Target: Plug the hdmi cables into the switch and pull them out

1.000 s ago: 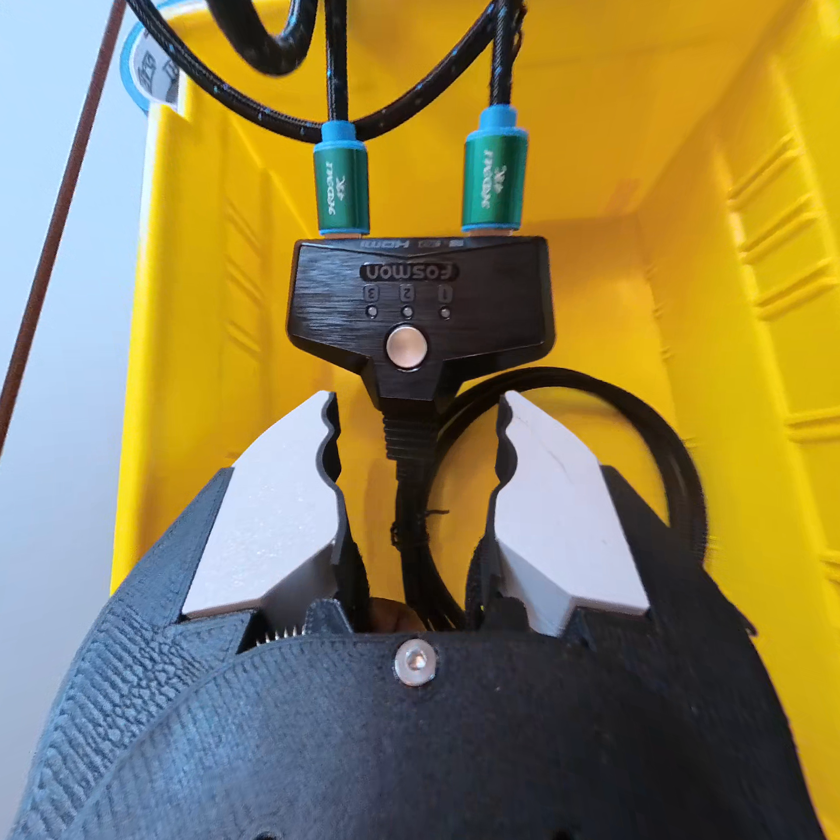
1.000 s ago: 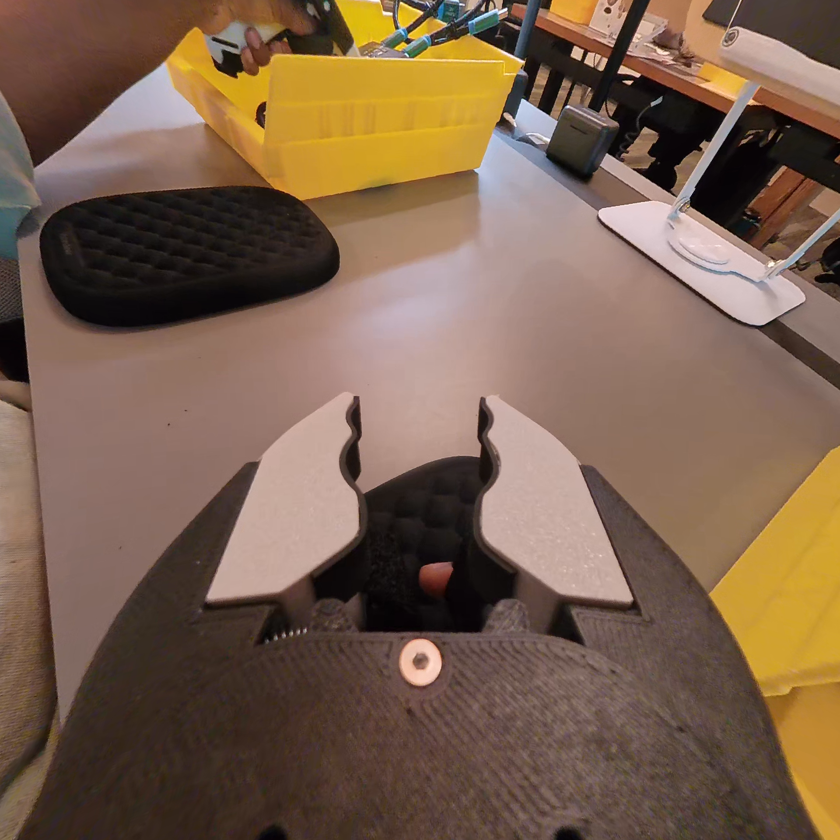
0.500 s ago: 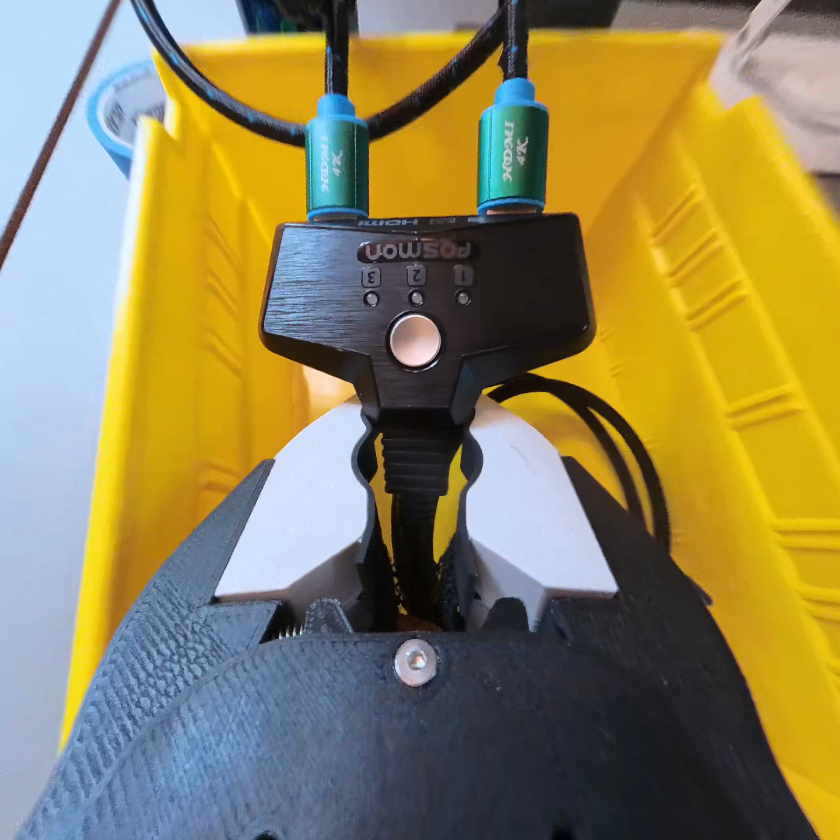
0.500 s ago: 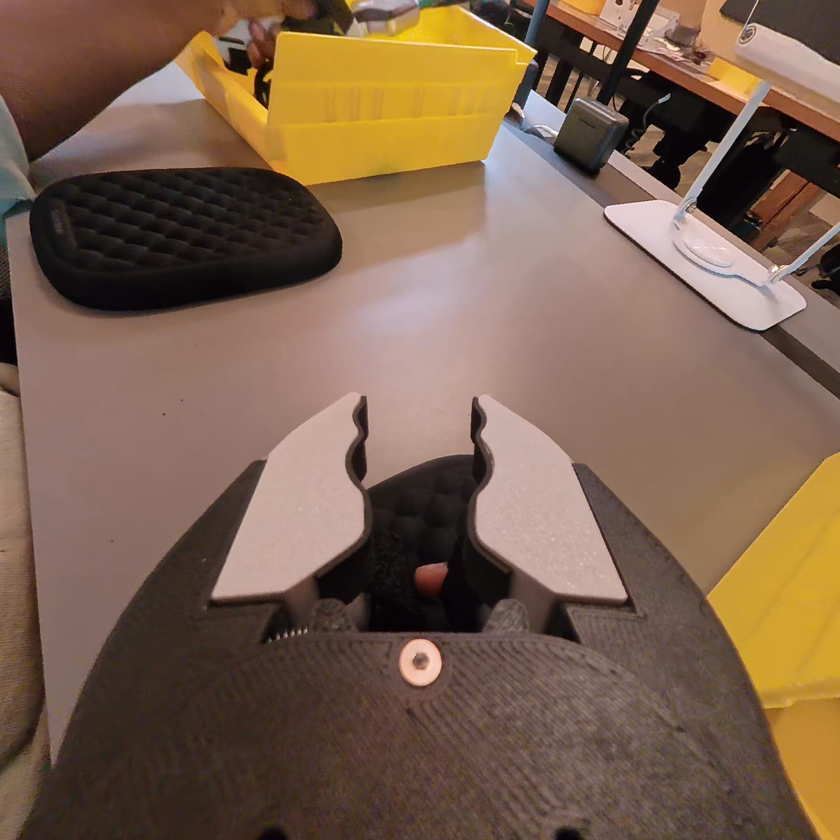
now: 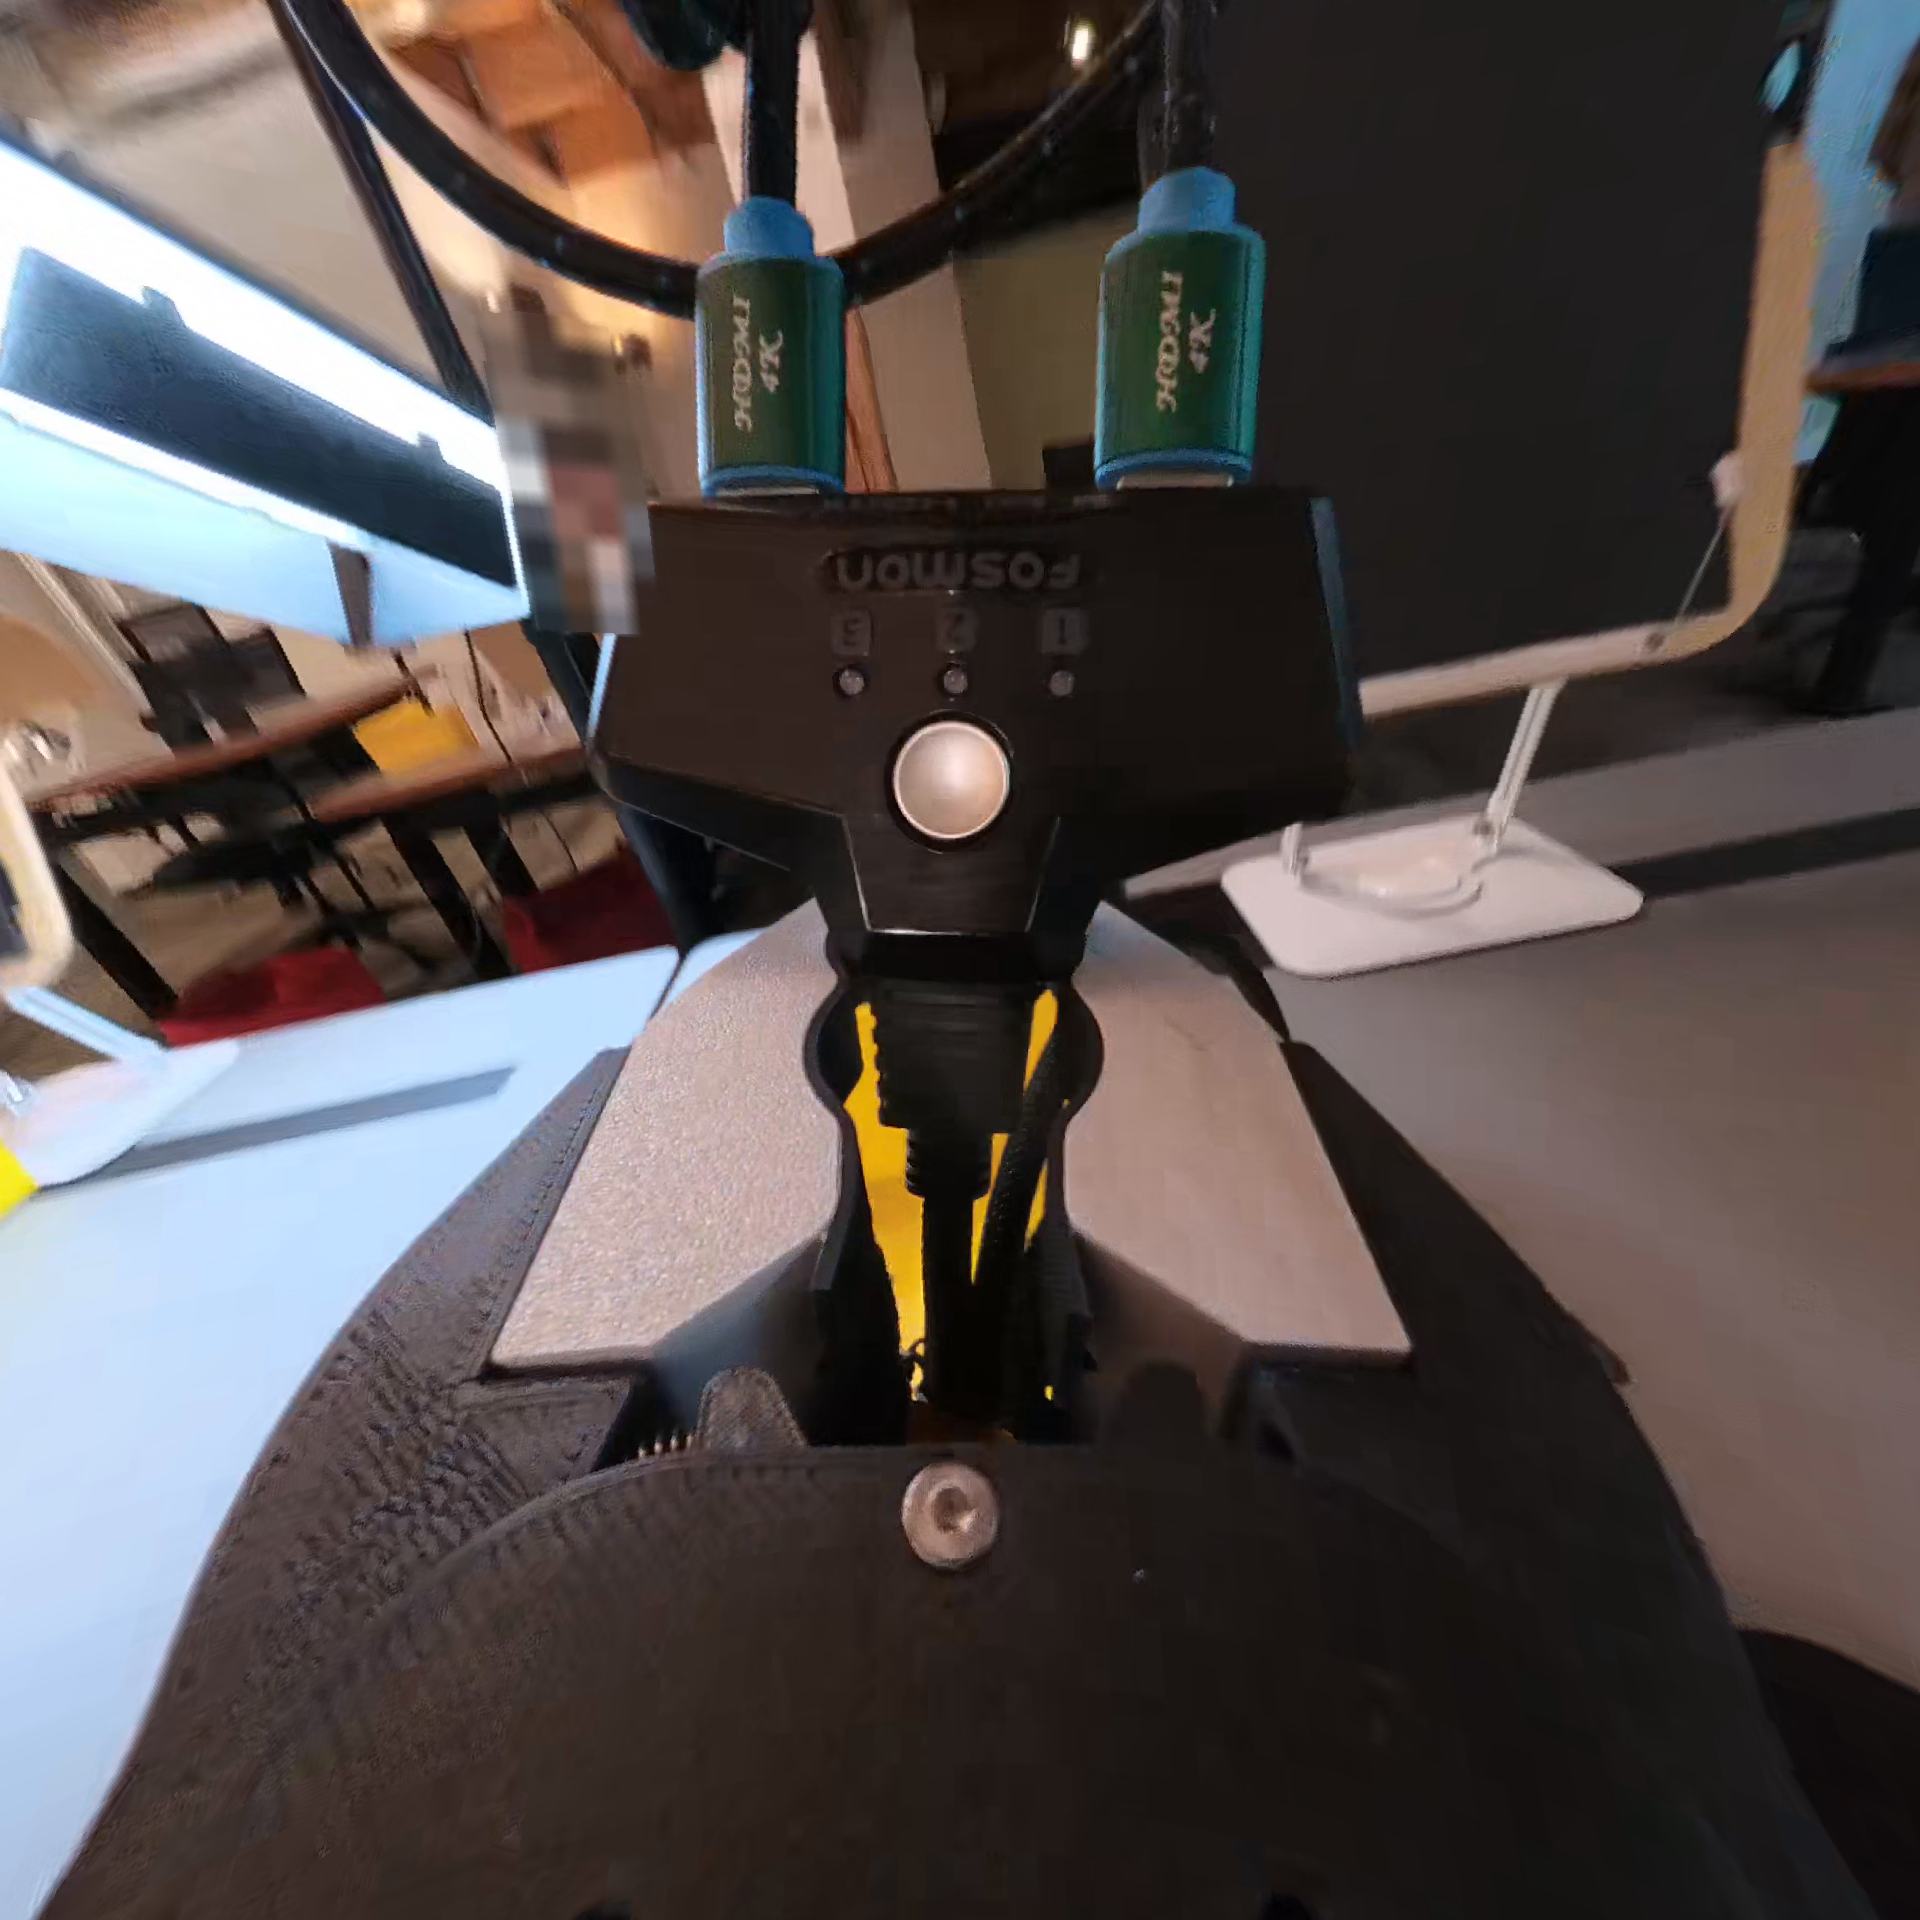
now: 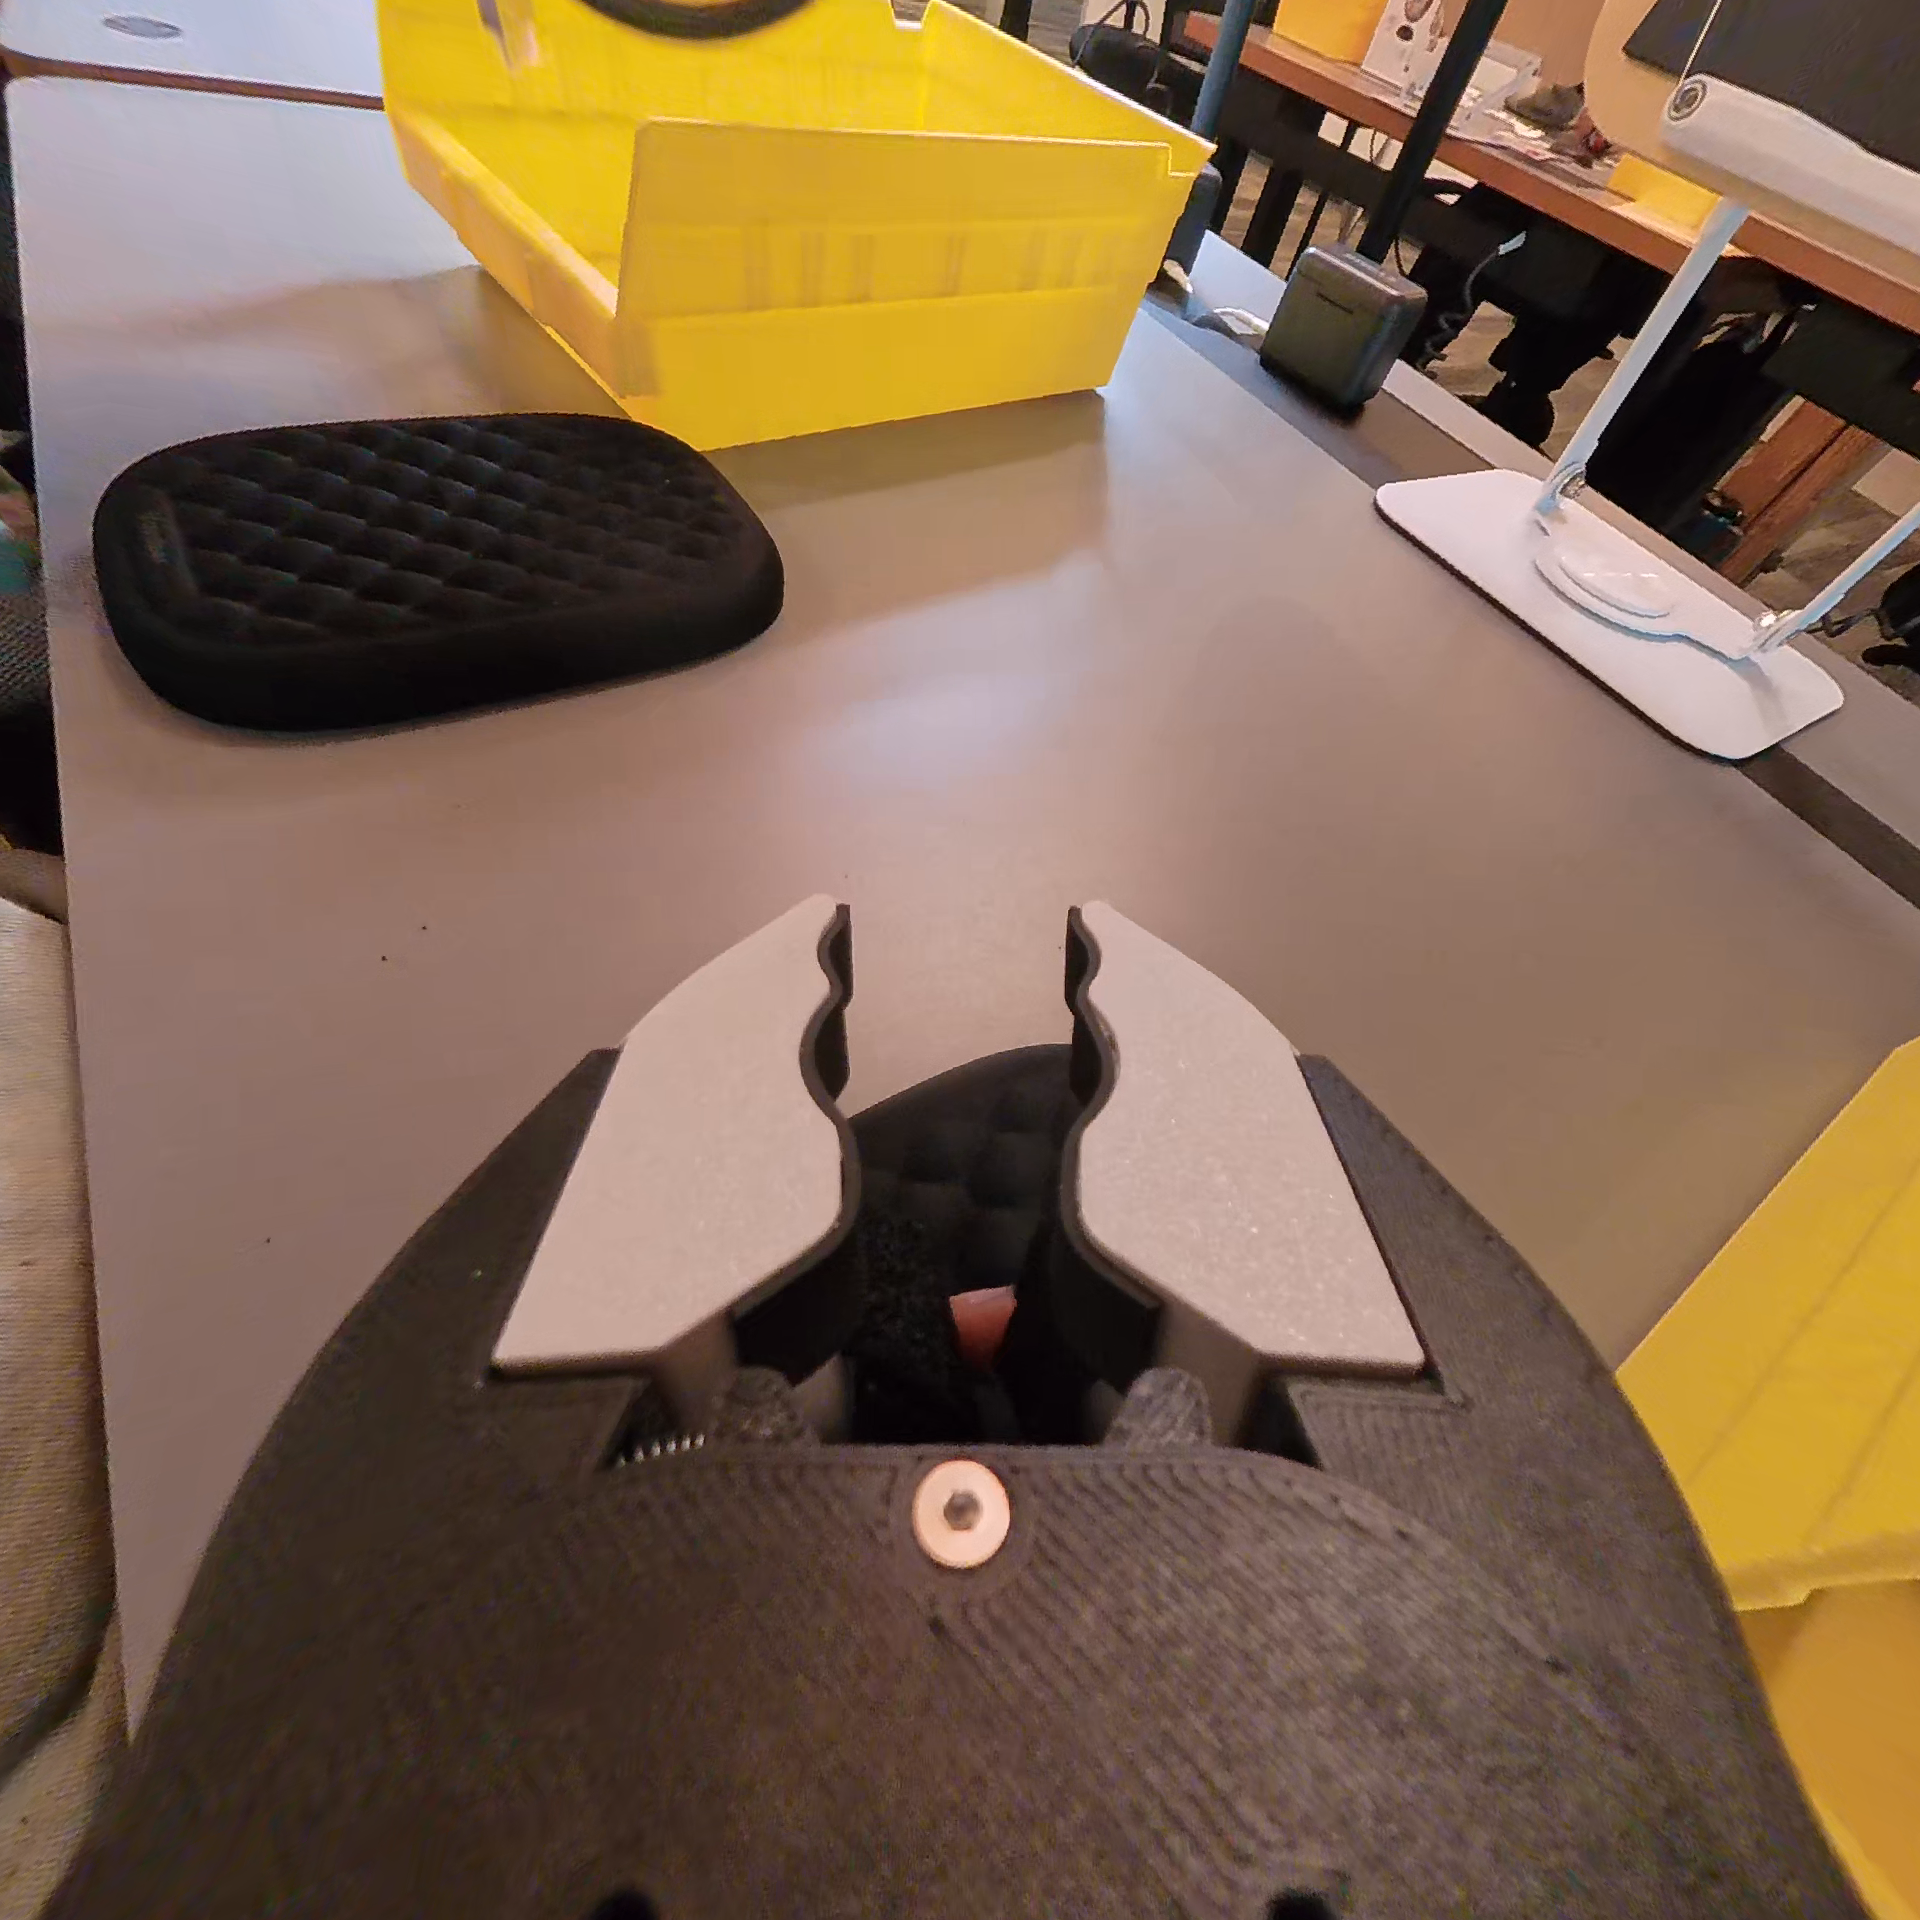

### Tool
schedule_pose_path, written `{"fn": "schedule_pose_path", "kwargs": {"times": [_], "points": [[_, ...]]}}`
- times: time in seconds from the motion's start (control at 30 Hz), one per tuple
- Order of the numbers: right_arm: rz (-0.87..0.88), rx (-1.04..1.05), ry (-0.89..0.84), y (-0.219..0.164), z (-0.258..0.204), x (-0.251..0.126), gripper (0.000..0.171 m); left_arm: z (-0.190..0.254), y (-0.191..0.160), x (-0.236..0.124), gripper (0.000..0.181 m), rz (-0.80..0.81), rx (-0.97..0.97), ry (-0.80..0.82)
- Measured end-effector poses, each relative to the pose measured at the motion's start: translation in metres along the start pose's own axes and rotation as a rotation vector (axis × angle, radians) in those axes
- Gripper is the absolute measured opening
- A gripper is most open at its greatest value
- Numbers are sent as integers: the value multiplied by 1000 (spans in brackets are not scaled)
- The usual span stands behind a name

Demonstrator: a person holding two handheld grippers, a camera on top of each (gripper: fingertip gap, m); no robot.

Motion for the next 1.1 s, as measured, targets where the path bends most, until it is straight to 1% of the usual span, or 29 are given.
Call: {"fn": "schedule_pose_path", "kwargs": {"times": [0.13, 0.23, 0.3, 0.37, 0.43, 0.5, 0.57, 0.63, 0.73, 0.8, 0.87, 0.93, 0.97, 1.0, 1.07, 1.1], "points": [[2, -2, 5, 0, 0, 0, 40, 27, 34, -33, 33, 121, 66, -49], [35, -25, 37, 2, -2, -2, 41, 62, 44, -51, 33, 164, 112, -163], [97, -29, 54, 6, -4, -7, 41, 89, 44, -60, 33, 167, 142, -224], [238, 9, 109, 21, -10, -16, 42, 118, 41, -68, 33, 168, 155, -293], [411, 99, 160, 45, -18, -30, 43, 147, 35, -73, 33, 154, 167, -362], [567, 163, 206, 73, -30, -44, 51, 174, 27, -76, 33, 126, 184, -418], [665, 187, 198, 96, -41, -54, 57, 199, 17, -75, 33, 93, 207, -453], [712, 197, 131, 112, -46, -57, 61, 221, 5, -74, 33, 69, 244, -459], [704, 271, 23, 119, -35, -50, 54, 247, -13, -76, 33, 43, 284, -462], [678, 338, 50, 116, -28, -40, 43, 258, -22, -78, 33, 38, 313, -466], [668, 338, 107, 110, -26, -31, 26, 267, -29, -80, 33, 36, 307, -492], [678, 292, 136, 103, -25, -29, 26, 268, -35, -81, 34, 36, 318, -521], [672, 276, 163, 100, -25, -28, 26, 268, -38, -82, 36, 20, 316, -587], [670, 260, 196, 97, -24, -28, 25, 267, -39, -85, 46, 16, 274, -711], [676, 227, 286, 90, -24, -29, 25, 260, -38, -92, 66, 3, 107, -1011], [682, 205, 336, 88, -25, -30, 25, 253, -38, -94, 76, 5, 21, -1132]]}}
Point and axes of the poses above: each gripper's, where its closed fingertips meet, x out along the fingers, y out of its top, z = x × y across the jaws, the point moved 8 cm from there along -x, back along the fingers, and after that the axes turned 9 degrees about -z, right-handed, at the moved point
